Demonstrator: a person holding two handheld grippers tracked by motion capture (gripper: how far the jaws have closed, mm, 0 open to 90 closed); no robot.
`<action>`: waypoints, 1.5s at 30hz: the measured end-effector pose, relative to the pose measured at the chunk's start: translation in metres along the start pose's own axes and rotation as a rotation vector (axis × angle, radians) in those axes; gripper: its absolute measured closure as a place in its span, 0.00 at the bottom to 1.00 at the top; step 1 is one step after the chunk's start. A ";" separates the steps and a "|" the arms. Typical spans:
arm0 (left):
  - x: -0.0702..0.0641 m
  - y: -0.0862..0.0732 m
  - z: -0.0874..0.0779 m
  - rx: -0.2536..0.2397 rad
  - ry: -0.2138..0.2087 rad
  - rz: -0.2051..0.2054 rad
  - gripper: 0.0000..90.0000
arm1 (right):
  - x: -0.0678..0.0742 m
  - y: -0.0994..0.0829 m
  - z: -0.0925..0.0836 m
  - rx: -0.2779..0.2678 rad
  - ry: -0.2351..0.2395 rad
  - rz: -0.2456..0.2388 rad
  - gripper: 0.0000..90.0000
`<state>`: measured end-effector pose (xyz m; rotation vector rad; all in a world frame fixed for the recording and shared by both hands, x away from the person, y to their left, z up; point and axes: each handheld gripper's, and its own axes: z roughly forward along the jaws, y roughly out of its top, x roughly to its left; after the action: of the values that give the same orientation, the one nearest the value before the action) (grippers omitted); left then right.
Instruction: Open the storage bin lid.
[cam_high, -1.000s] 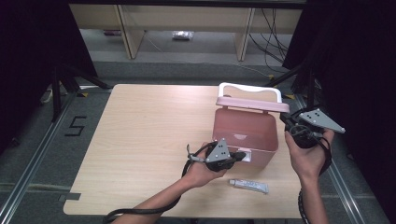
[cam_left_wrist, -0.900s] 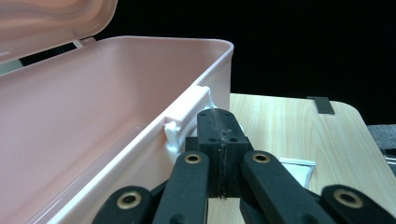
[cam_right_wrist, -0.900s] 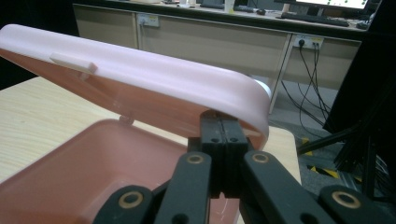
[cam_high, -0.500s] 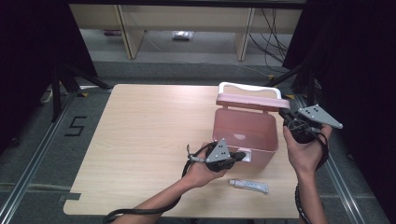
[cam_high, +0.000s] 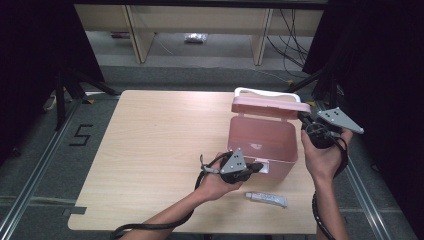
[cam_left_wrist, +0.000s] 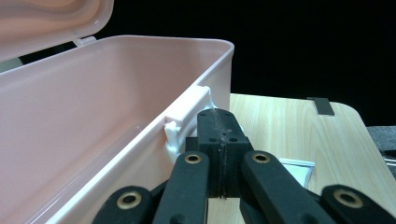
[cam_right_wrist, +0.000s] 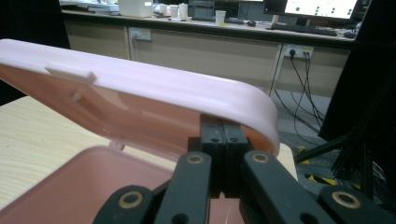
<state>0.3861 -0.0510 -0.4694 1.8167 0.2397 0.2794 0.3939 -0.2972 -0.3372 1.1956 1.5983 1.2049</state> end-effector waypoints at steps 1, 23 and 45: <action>0.000 0.000 0.000 0.001 0.000 0.001 0.99 | 0.001 0.000 0.001 0.001 -0.005 0.015 1.00; 0.000 0.000 0.000 -0.001 0.000 -0.007 0.99 | 0.001 0.007 0.020 -0.038 -0.031 0.033 1.00; 0.000 0.000 0.000 0.002 0.000 -0.009 0.99 | -0.003 0.011 0.035 -0.054 -0.064 0.039 1.00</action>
<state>0.3858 -0.0510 -0.4693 1.8170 0.2486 0.2729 0.4306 -0.2913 -0.3346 1.2243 1.4925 1.2150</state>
